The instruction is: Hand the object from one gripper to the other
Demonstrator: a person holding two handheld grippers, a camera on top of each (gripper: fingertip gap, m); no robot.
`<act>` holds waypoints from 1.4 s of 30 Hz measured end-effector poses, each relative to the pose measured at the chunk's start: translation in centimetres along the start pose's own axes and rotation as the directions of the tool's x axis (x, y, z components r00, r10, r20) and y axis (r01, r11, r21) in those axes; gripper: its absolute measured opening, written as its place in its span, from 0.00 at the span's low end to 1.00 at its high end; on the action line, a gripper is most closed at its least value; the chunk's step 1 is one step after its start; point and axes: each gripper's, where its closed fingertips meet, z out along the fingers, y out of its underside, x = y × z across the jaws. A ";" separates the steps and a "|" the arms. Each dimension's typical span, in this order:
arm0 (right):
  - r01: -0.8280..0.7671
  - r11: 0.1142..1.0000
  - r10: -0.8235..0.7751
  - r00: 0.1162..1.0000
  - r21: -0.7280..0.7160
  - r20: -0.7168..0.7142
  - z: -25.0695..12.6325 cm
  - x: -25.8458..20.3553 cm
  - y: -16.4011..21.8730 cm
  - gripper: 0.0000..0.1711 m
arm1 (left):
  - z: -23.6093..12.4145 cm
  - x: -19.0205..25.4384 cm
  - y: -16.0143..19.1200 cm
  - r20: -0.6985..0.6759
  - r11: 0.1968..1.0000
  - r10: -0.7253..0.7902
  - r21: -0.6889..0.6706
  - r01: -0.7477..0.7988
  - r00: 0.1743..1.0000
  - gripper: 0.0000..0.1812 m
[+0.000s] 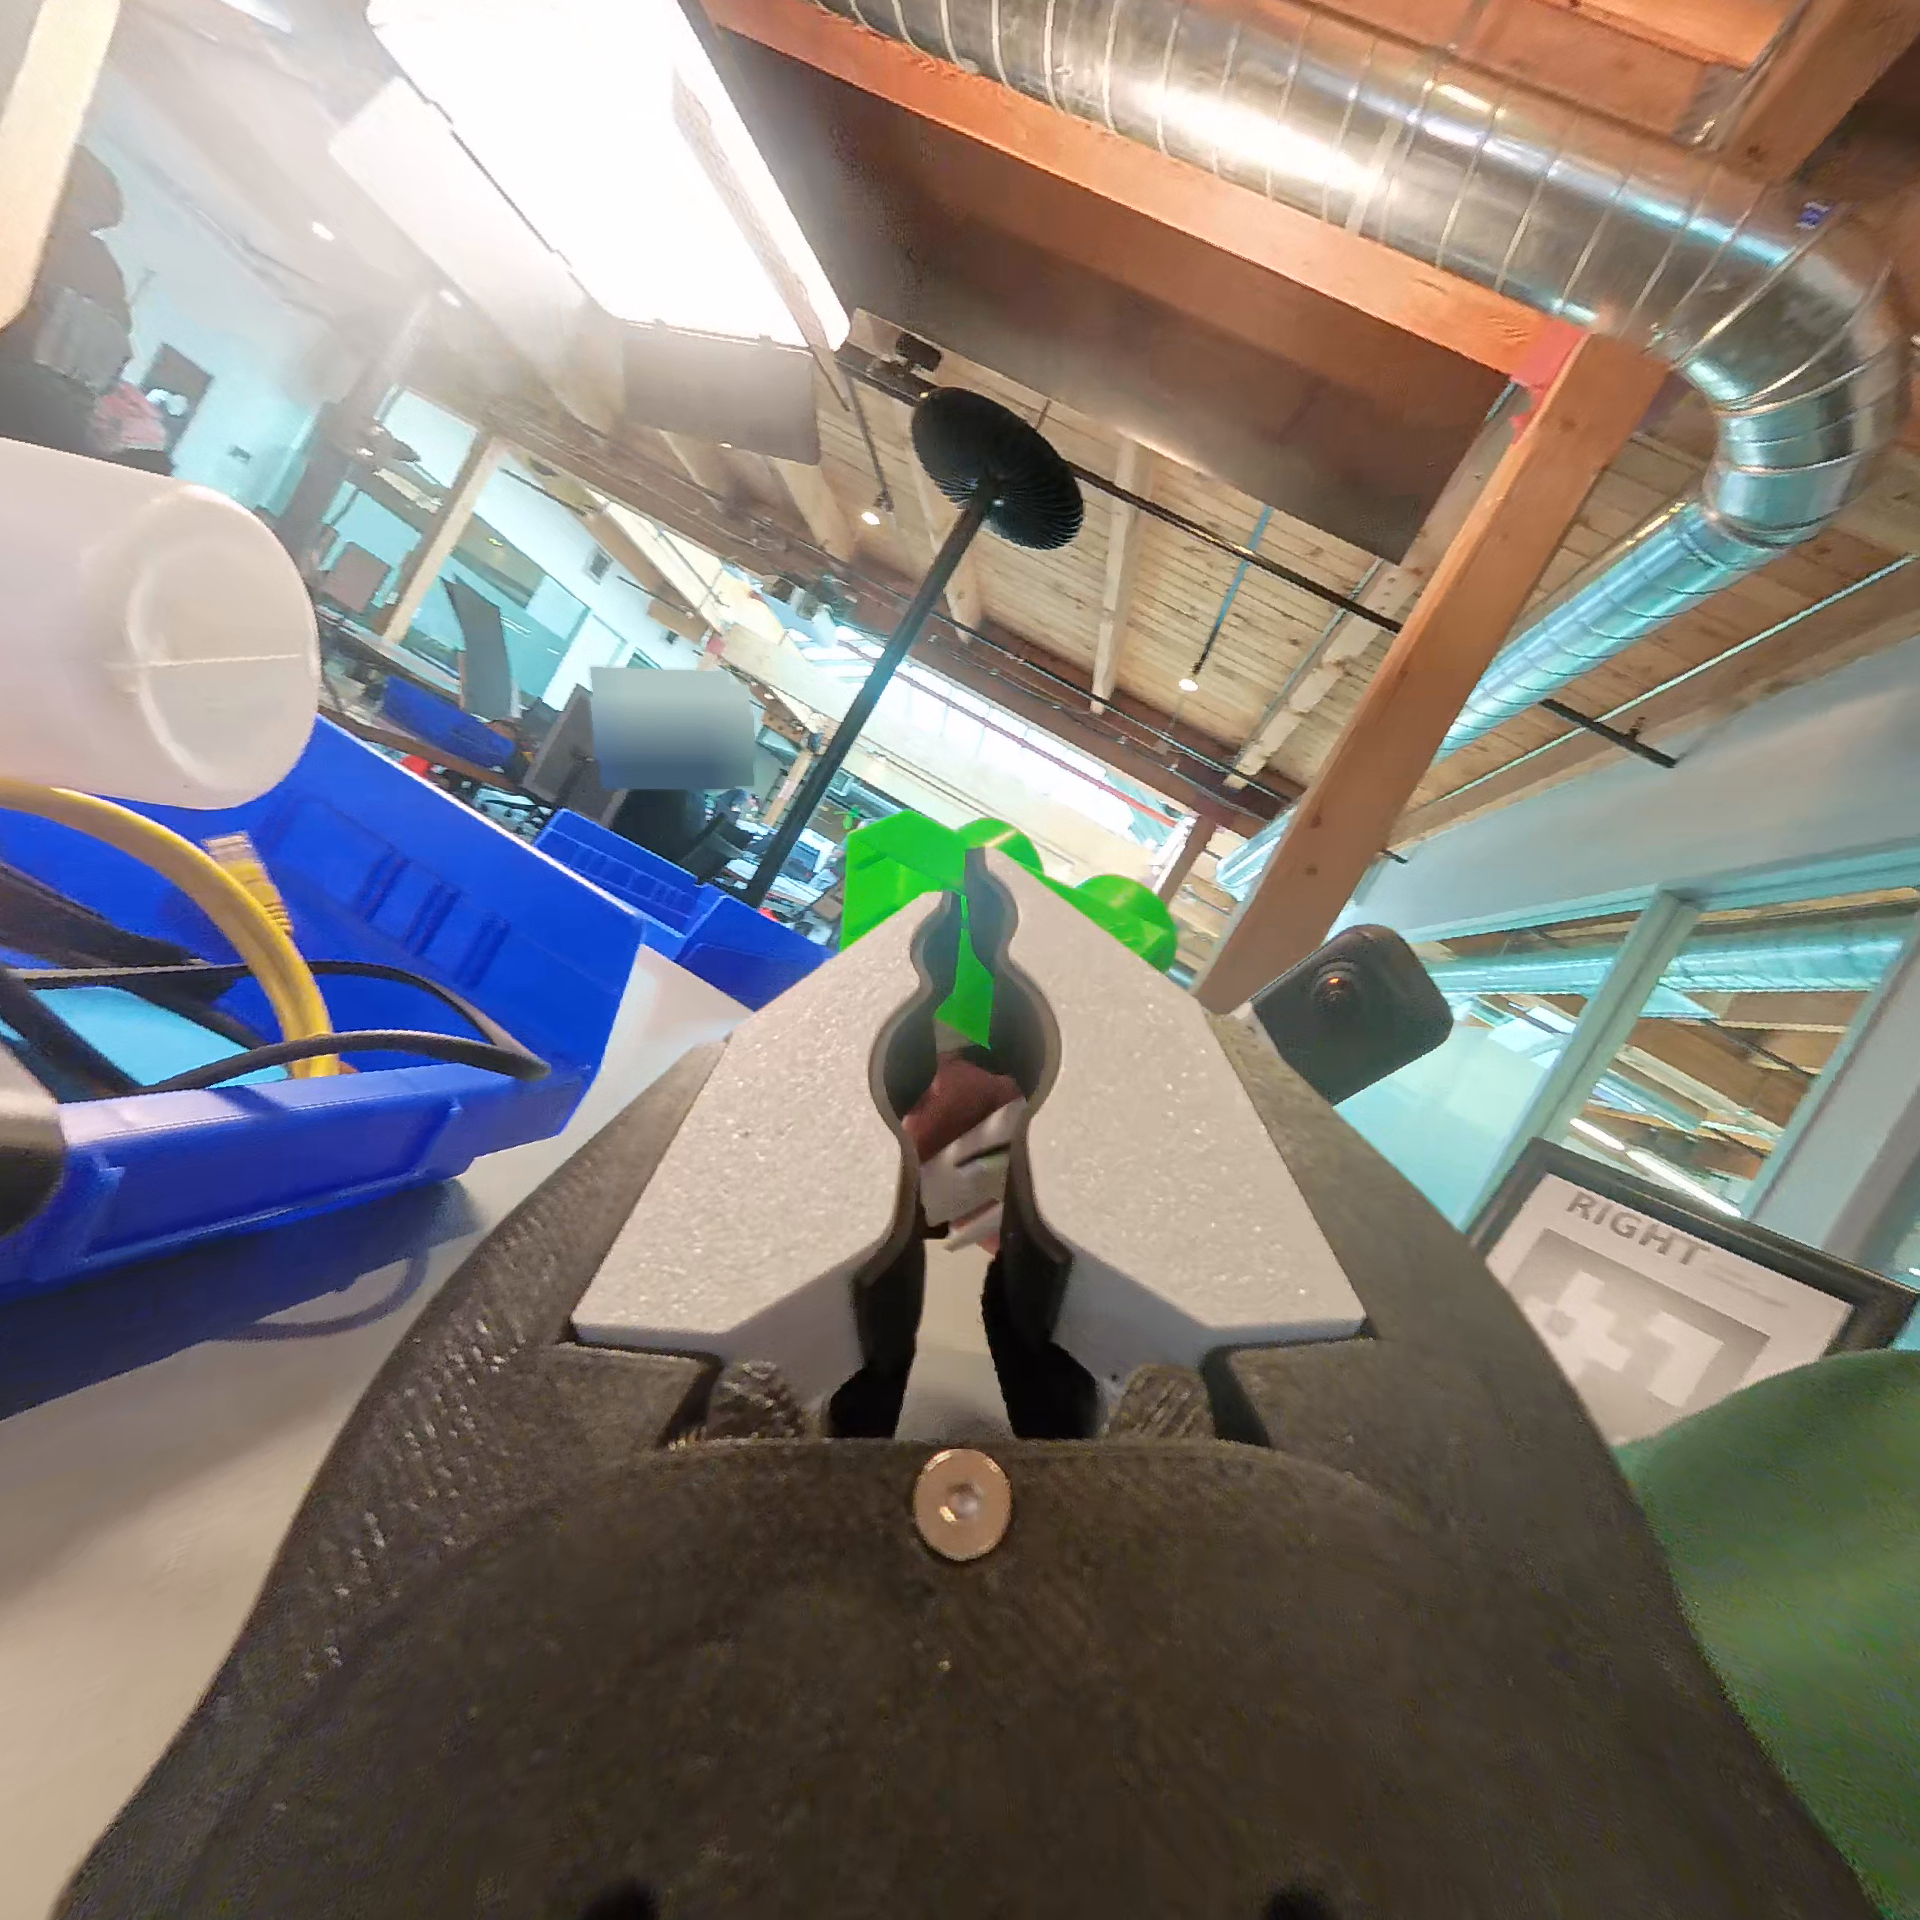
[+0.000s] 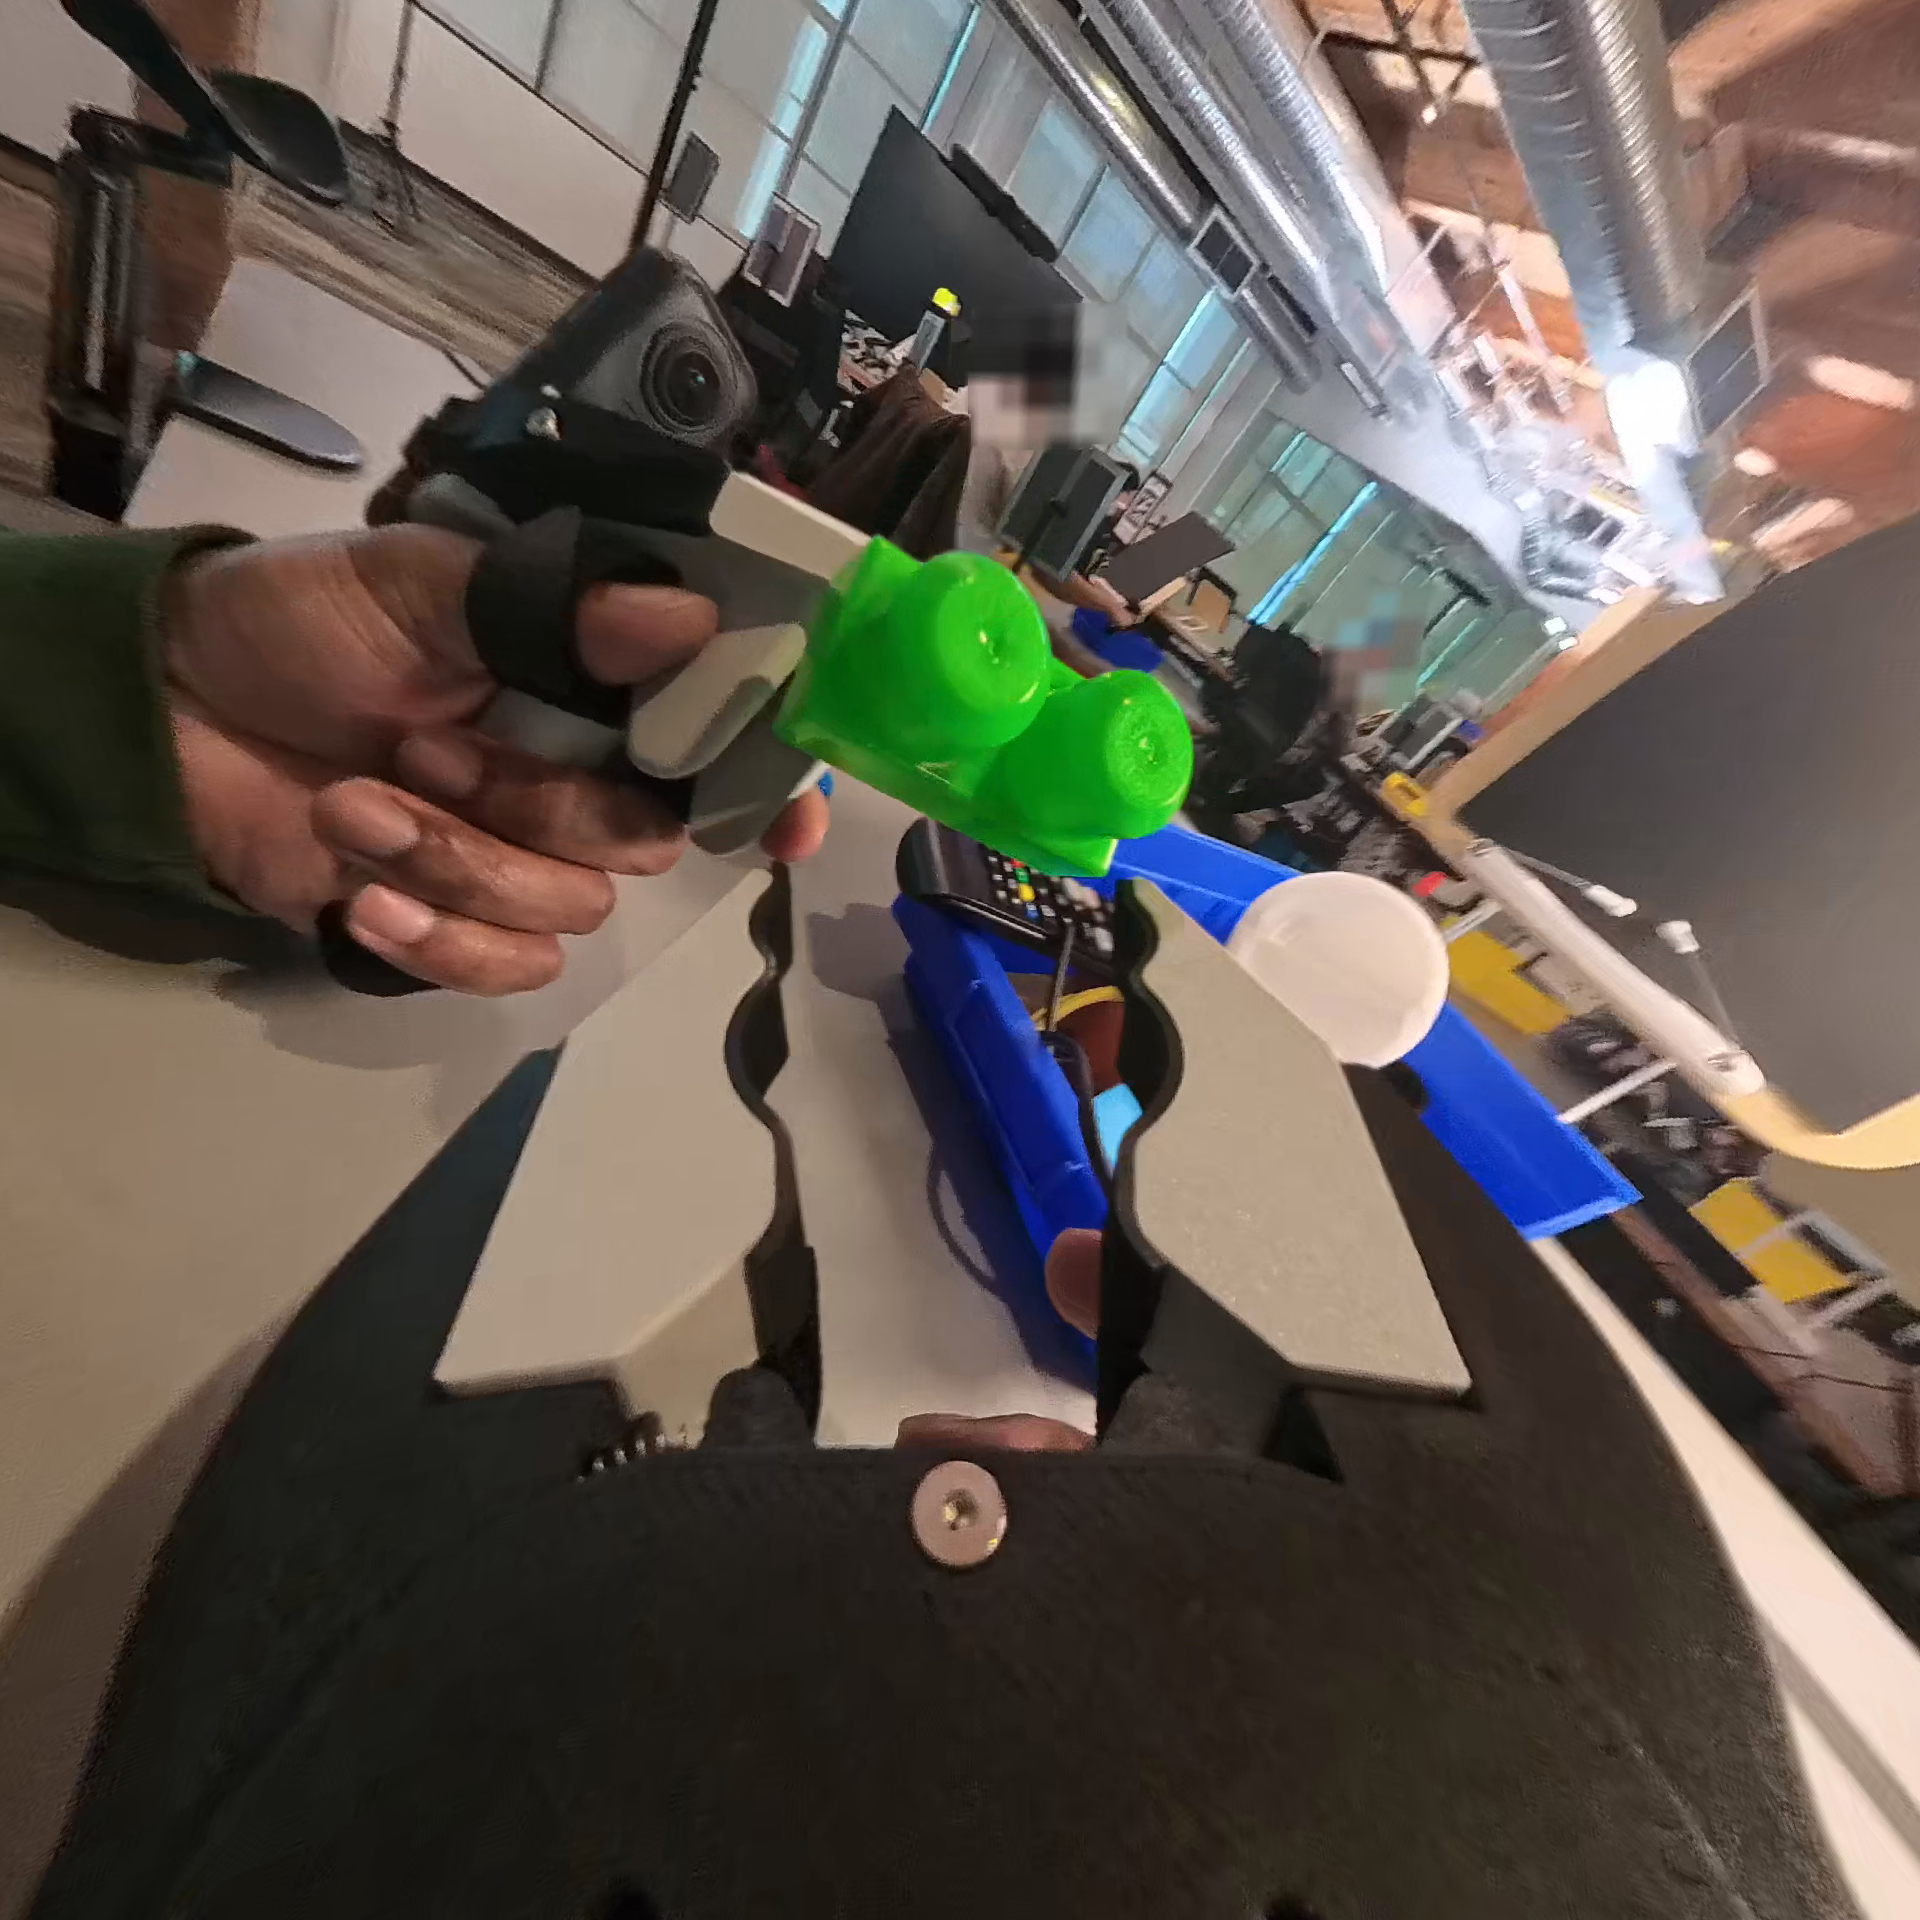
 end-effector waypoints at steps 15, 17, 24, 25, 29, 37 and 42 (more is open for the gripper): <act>0.338 0.940 -0.338 0.916 -0.037 -0.214 0.1 1.1 -0.9 0.49 | -0.9 -2.9 -0.4 0.262 0.979 0.202 -0.048 -0.196 0.944 0.01; 0.460 0.881 -0.473 0.850 -0.111 -0.234 0.4 1.0 -0.2 0.49 | -1.1 -3.3 -0.4 0.301 0.971 0.238 -0.065 -0.229 0.923 0.01; 0.692 0.651 -0.758 0.609 -0.310 -0.233 1.1 1.0 1.5 0.40 | -1.0 -3.6 0.5 0.354 0.915 0.401 -0.185 -0.357 0.845 0.01; 0.700 0.641 -0.767 0.598 -0.315 -0.233 1.2 1.0 1.5 0.38 | -1.0 -3.6 0.6 0.356 0.907 0.419 -0.200 -0.370 0.835 0.01; 0.719 0.611 -0.791 0.561 -0.332 -0.243 1.0 1.3 1.5 0.32 | -0.9 -3.8 1.1 0.362 0.877 0.477 -0.251 -0.409 0.801 0.01; 0.752 0.555 -0.832 0.511 -0.355 -0.219 1.1 1.1 1.8 0.21 | -0.7 -3.8 1.4 0.360 0.855 0.516 -0.282 -0.436 0.777 0.01; 0.720 0.602 -0.798 0.548 -0.345 -0.251 0.9 1.4 1.3 0.18 | -0.4 -2.9 0.8 0.335 0.873 0.487 -0.214 -0.438 0.806 0.03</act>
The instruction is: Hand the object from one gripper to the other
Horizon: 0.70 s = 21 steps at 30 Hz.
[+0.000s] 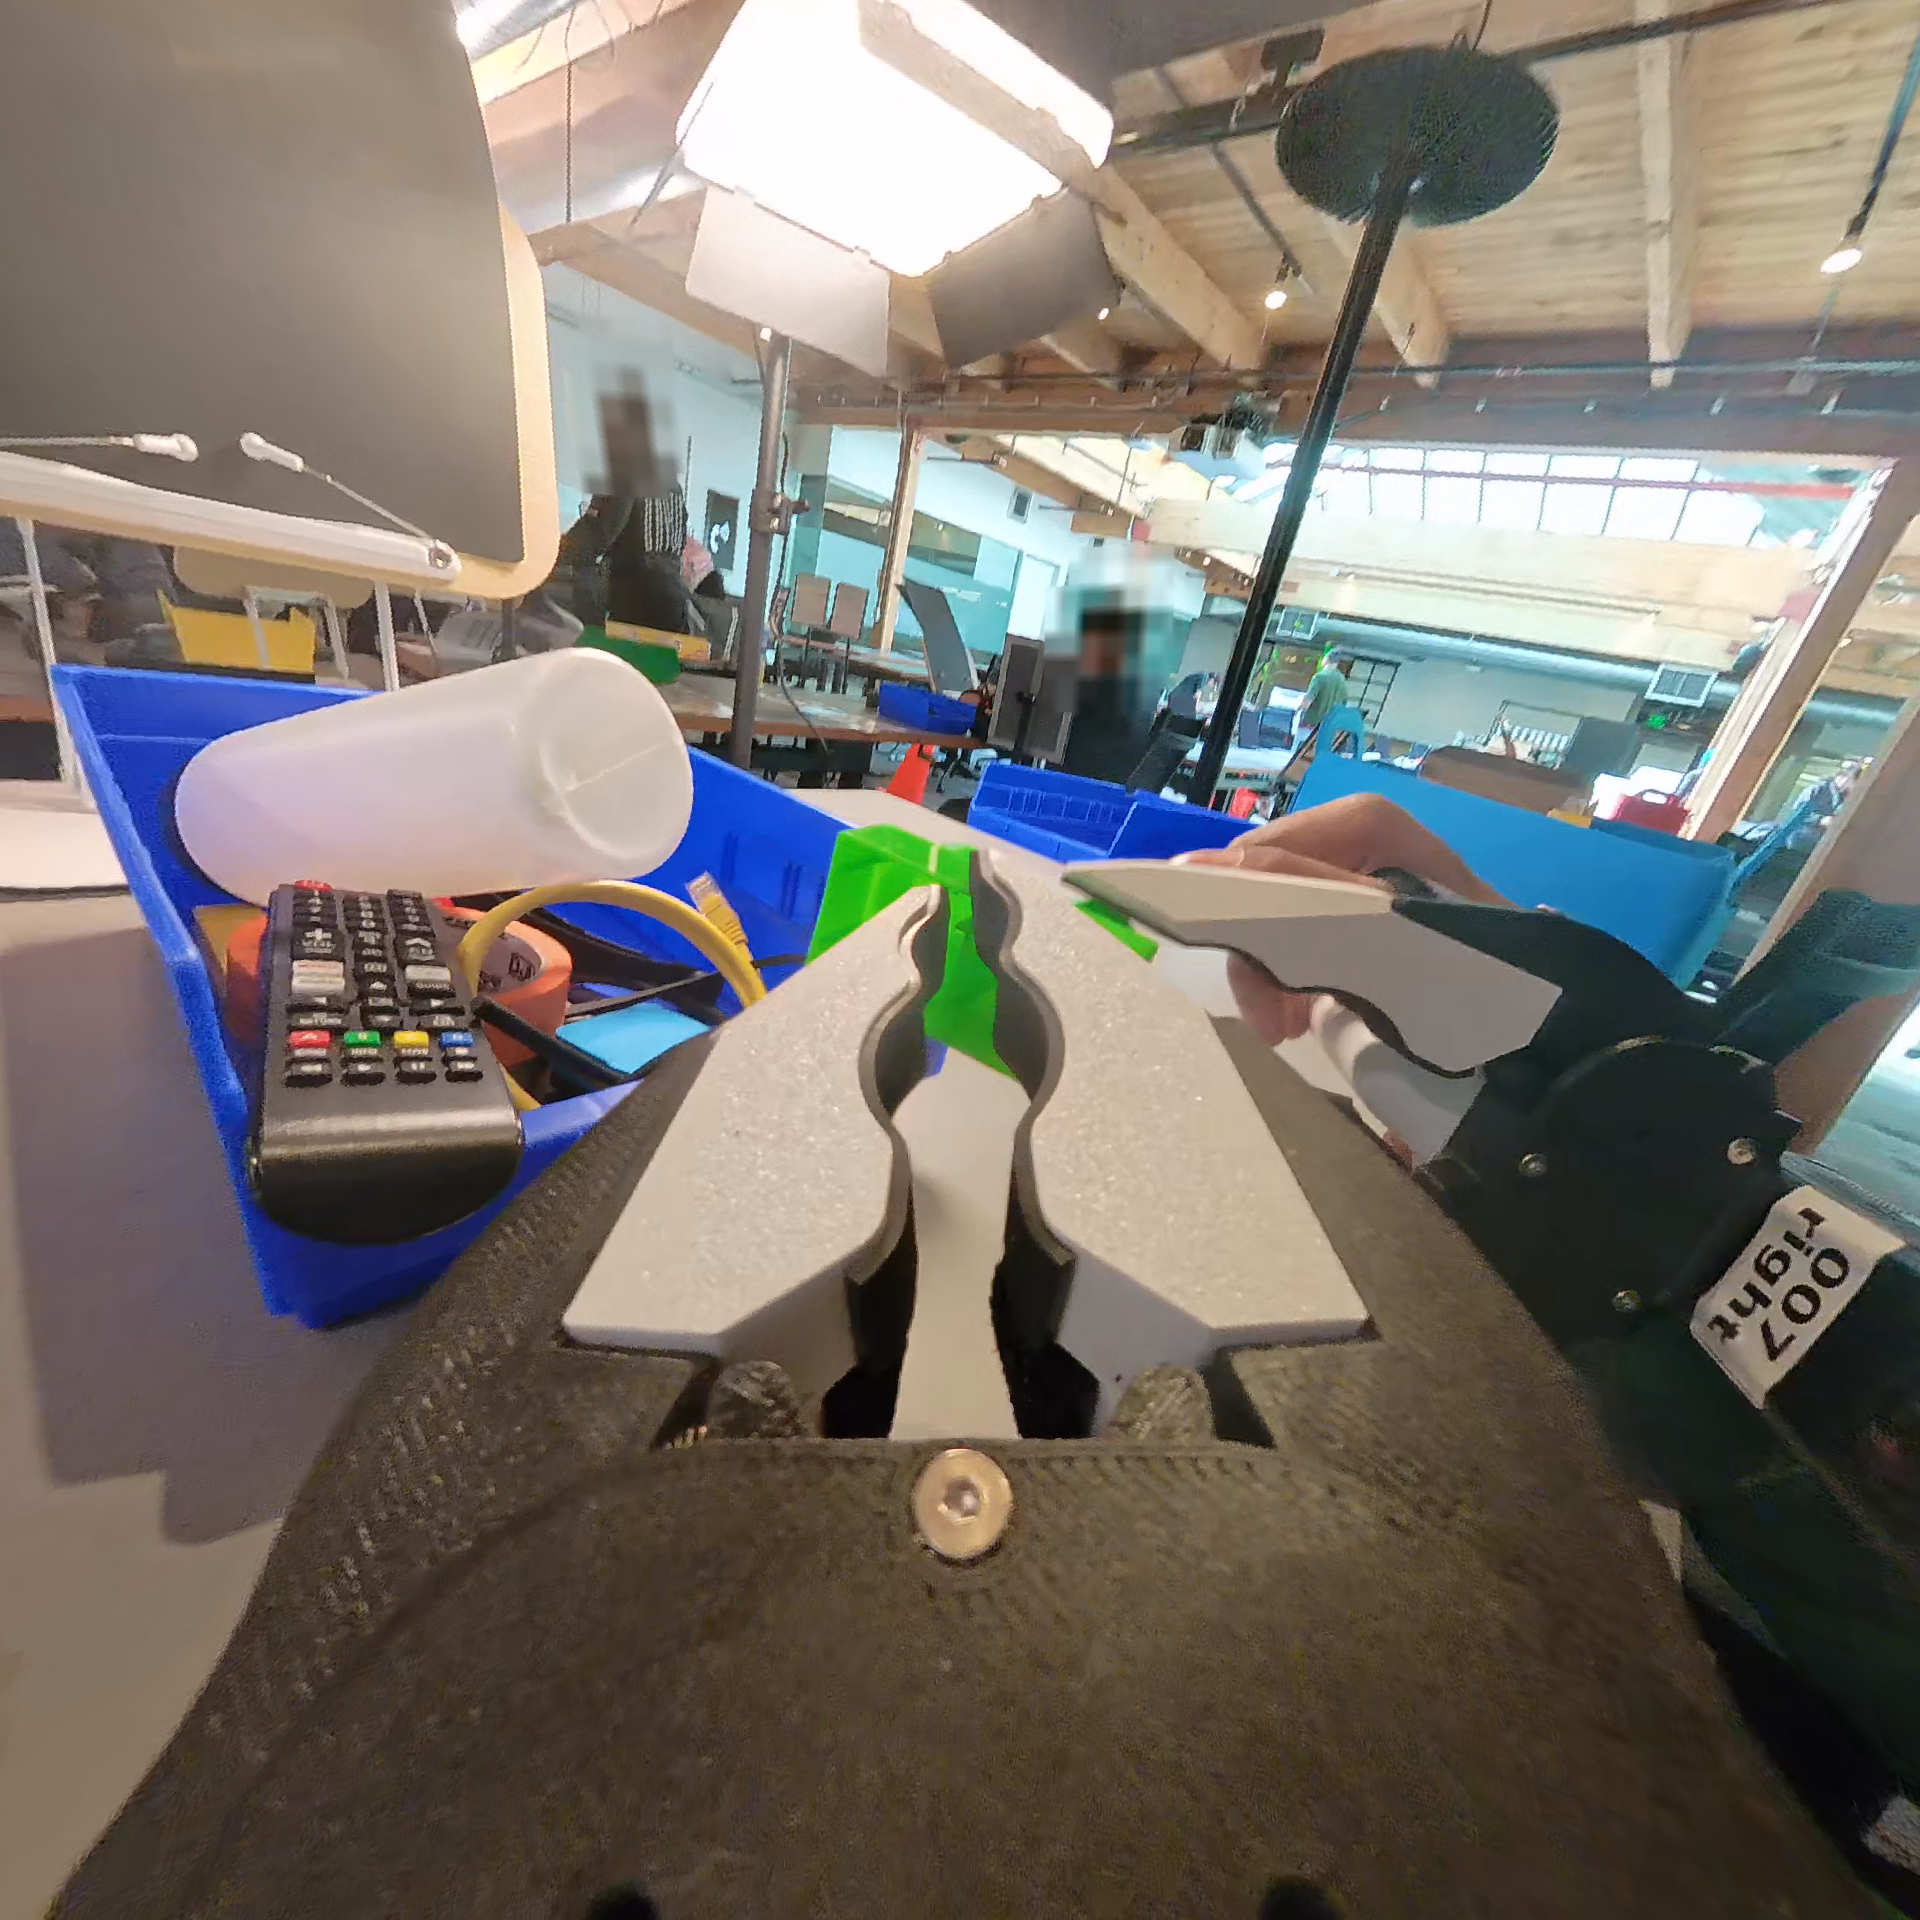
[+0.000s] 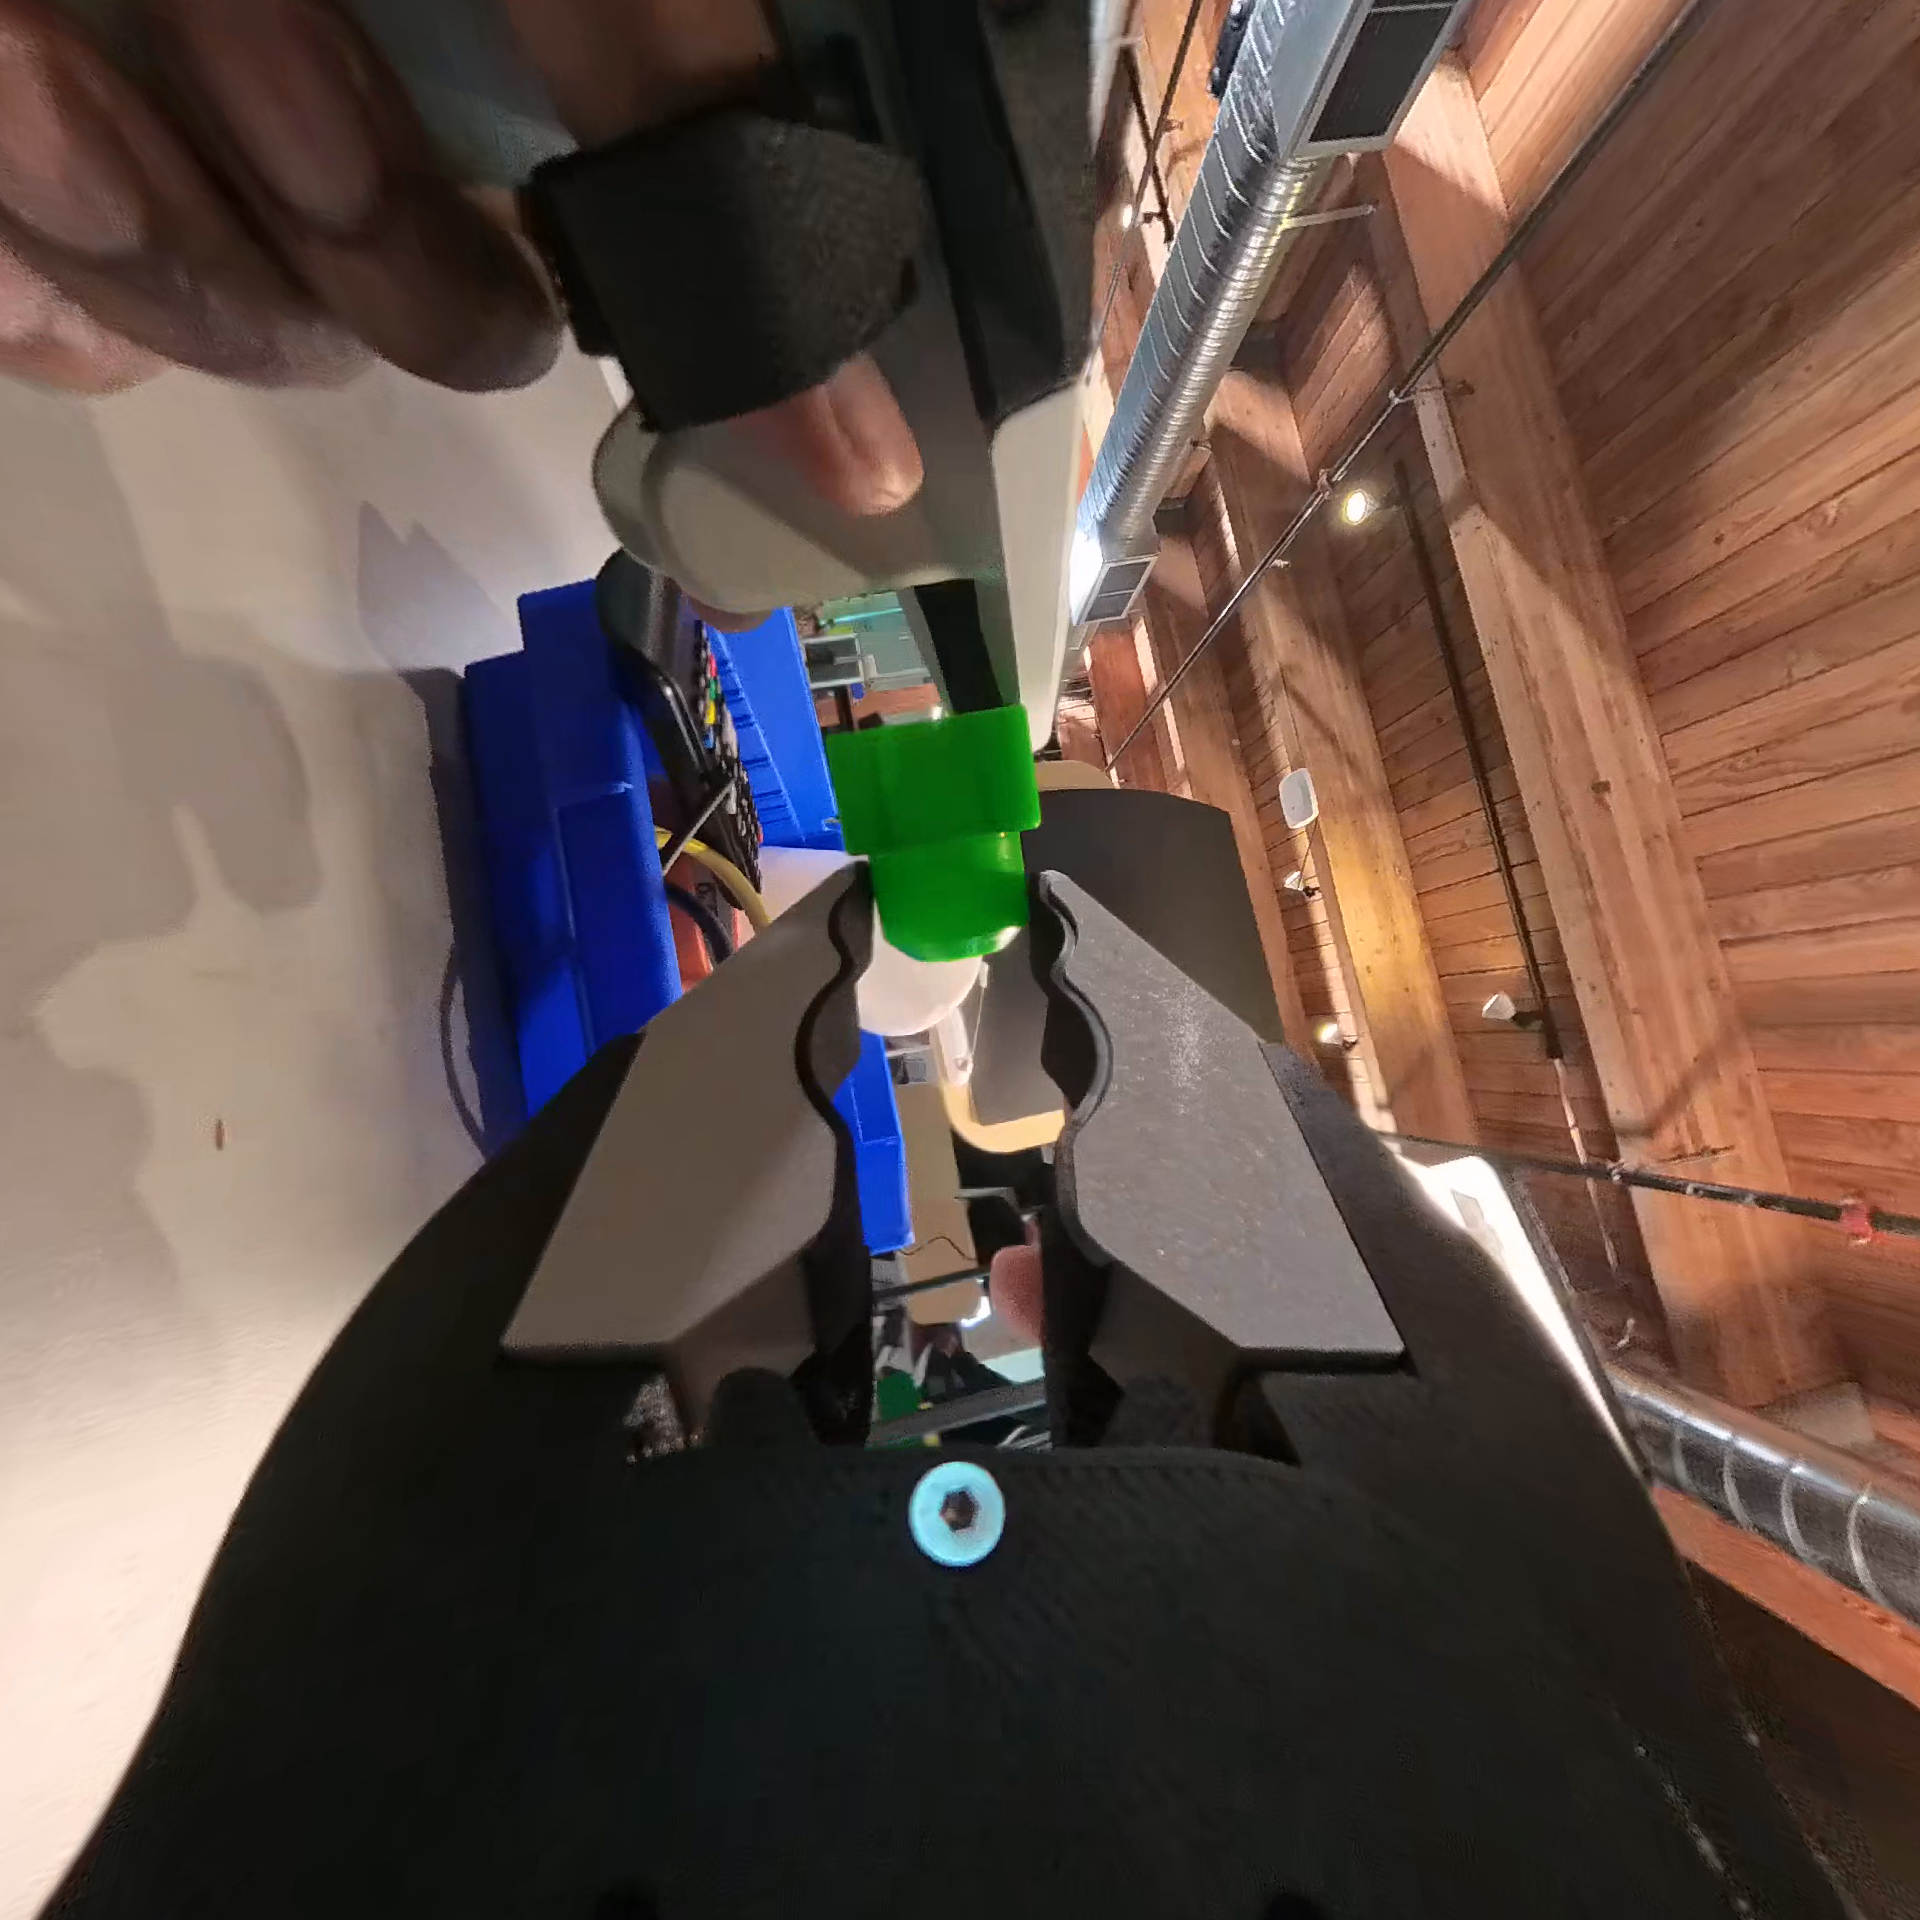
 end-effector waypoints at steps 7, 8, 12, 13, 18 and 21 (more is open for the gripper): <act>-0.190 0.981 0.190 0.982 0.027 0.021 -0.2 0.8 0.0 0.18 | -0.1 1.2 -1.1 -0.024 0.995 0.069 0.073 -0.067 0.997 0.04; -0.210 0.977 0.209 0.978 0.033 0.025 -0.2 0.8 0.0 0.18 | -0.1 1.4 -1.3 -0.028 0.994 0.075 0.081 -0.072 0.997 0.04; -0.282 0.958 0.279 0.959 0.054 0.042 -0.3 1.1 -0.2 0.18 | -0.3 2.1 -1.8 -0.061 0.991 0.081 0.110 -0.074 0.995 0.05; -0.296 0.954 0.293 0.955 0.059 0.046 -0.4 1.2 -0.3 0.18 | -0.3 2.2 -1.8 -0.068 0.991 0.082 0.116 -0.074 0.994 0.05; -0.322 0.946 0.321 0.946 0.038 0.043 -0.3 1.3 0.4 0.17 | -0.9 2.2 -3.3 -0.060 0.977 0.072 0.205 -0.059 0.996 0.20; -0.338 0.941 0.338 0.941 0.028 0.028 -0.3 1.7 0.9 0.17 | -1.0 2.4 -3.5 -0.086 0.975 0.056 0.218 -0.036 0.995 0.20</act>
